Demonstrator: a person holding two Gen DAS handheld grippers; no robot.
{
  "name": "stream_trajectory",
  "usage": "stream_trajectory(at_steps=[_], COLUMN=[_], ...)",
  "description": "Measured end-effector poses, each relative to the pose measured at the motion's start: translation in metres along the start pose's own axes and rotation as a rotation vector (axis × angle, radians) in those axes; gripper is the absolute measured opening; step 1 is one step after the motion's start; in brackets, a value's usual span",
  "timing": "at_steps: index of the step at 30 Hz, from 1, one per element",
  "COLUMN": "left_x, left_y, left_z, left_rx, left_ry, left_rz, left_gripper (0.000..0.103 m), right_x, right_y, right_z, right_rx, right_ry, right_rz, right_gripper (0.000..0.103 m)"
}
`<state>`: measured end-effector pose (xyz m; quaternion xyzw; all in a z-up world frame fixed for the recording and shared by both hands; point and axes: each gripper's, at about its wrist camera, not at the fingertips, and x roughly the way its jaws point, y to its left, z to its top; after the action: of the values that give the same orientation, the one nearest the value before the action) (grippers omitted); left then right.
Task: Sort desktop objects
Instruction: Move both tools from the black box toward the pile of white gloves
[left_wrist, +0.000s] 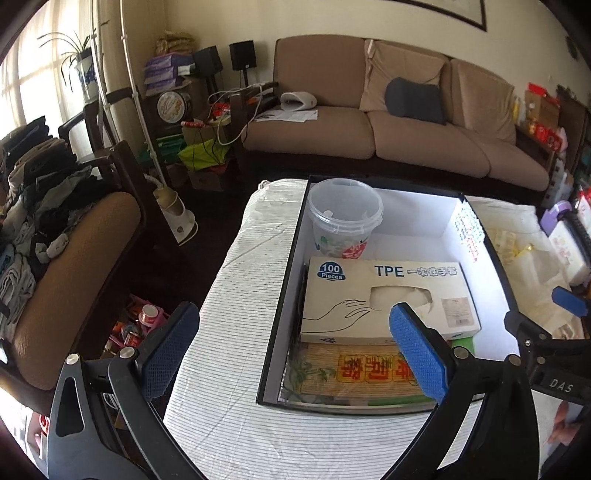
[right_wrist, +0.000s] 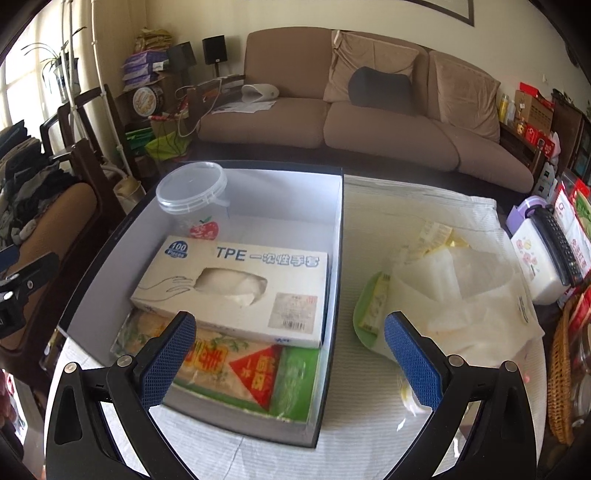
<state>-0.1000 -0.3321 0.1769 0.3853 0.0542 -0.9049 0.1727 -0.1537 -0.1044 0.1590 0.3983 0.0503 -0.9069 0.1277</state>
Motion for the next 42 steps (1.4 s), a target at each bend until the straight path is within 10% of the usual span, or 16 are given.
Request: stream_trajectory(at_steps=[14,42], left_x=[0.045,-0.063], left_y=[-0.011,-0.068], left_z=[-0.004,-0.054], left_rx=[-0.006,-0.011], left_ry=[0.058,0.056], left_rz=[-0.019,-0.043], left_gripper=[0.103,0.103], right_x=[0.037,-0.051], right_y=[0.015,-0.021], right_z=[0.013,-0.055], right_rx=[-0.021,-0.031], right_ry=[0.018,0.002], right_rz=[0.003,0.056], right_gripper=[0.103,0.103])
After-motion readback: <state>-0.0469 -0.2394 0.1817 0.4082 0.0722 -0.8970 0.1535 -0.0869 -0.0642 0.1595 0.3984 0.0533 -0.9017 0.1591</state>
